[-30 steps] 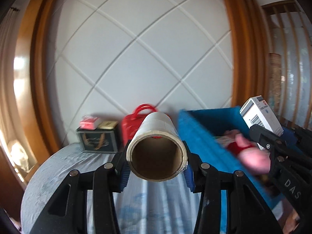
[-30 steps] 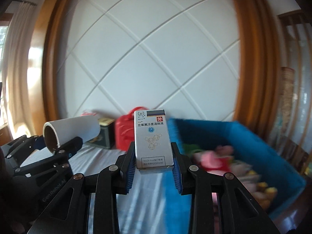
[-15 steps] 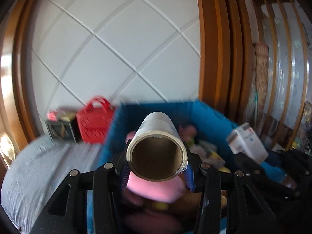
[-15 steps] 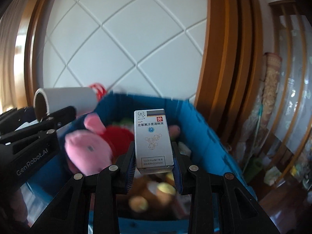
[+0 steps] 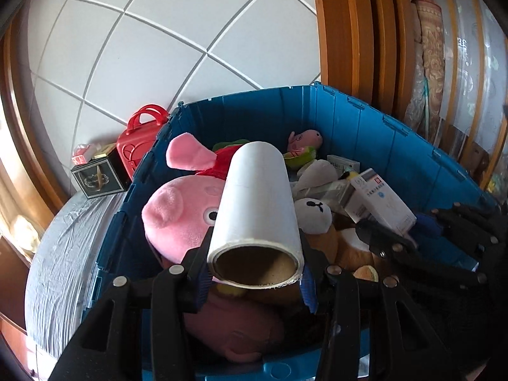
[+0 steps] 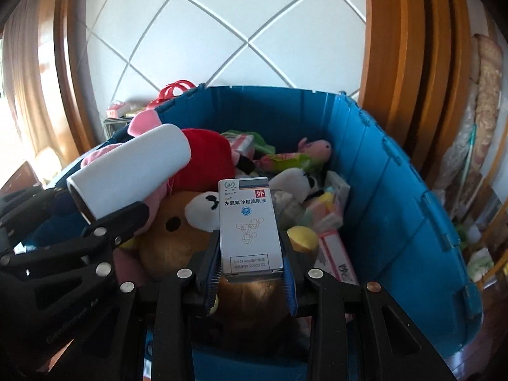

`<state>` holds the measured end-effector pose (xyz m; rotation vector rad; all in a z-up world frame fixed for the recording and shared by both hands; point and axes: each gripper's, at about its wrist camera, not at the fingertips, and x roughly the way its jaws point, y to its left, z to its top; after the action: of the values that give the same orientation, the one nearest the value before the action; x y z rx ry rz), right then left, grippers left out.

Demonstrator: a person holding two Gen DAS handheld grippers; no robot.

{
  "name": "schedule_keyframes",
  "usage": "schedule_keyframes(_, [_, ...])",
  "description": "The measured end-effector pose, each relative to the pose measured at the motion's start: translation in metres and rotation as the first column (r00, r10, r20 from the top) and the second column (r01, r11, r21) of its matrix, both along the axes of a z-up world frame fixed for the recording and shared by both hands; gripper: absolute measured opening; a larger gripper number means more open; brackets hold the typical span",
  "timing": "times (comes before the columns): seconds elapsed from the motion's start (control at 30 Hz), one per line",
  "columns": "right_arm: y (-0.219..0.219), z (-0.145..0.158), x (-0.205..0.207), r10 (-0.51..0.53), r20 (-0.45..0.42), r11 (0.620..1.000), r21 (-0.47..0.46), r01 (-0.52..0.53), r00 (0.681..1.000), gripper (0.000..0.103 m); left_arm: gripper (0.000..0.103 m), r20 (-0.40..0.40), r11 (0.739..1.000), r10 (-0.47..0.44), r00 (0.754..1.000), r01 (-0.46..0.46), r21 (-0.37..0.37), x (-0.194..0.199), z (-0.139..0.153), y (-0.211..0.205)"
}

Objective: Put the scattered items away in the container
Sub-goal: 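Open the left gripper over the crate while the right releases the small box inside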

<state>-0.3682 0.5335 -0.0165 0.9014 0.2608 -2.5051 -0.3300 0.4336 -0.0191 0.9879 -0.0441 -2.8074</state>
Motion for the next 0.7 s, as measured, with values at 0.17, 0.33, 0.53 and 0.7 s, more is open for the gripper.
schedule_keyframes(0.17, [-0.007, -0.001, -0.001, 0.006, 0.011, 0.999, 0.033, -0.007, 1.000, 0.033, 0.046, -0.006, 1.000, -0.006, 1.000, 0.006, -0.007, 0.000, -0.001, -0.003])
schedule_keyframes(0.33, [-0.007, -0.012, -0.008, -0.003, 0.039, 0.997, 0.078, 0.000, 0.999, 0.032, 0.066, -0.022, 1.000, 0.005, 1.000, -0.005, -0.026, 0.005, -0.004, -0.003])
schedule_keyframes(0.53, [-0.002, -0.009, -0.005, -0.006, 0.024, 0.997, 0.077, 0.004, 1.000, 0.034, 0.079, -0.025, 1.000, 0.018, 1.000, -0.018, 0.018, 0.008, -0.006, -0.014])
schedule_keyframes(0.7, [0.006, -0.008, -0.006, -0.034, 0.039, 0.997, 0.067, 0.032, 0.999, 0.058, 0.080, -0.047, 1.000, 0.020, 0.999, -0.020, 0.006, 0.016, -0.002, -0.010])
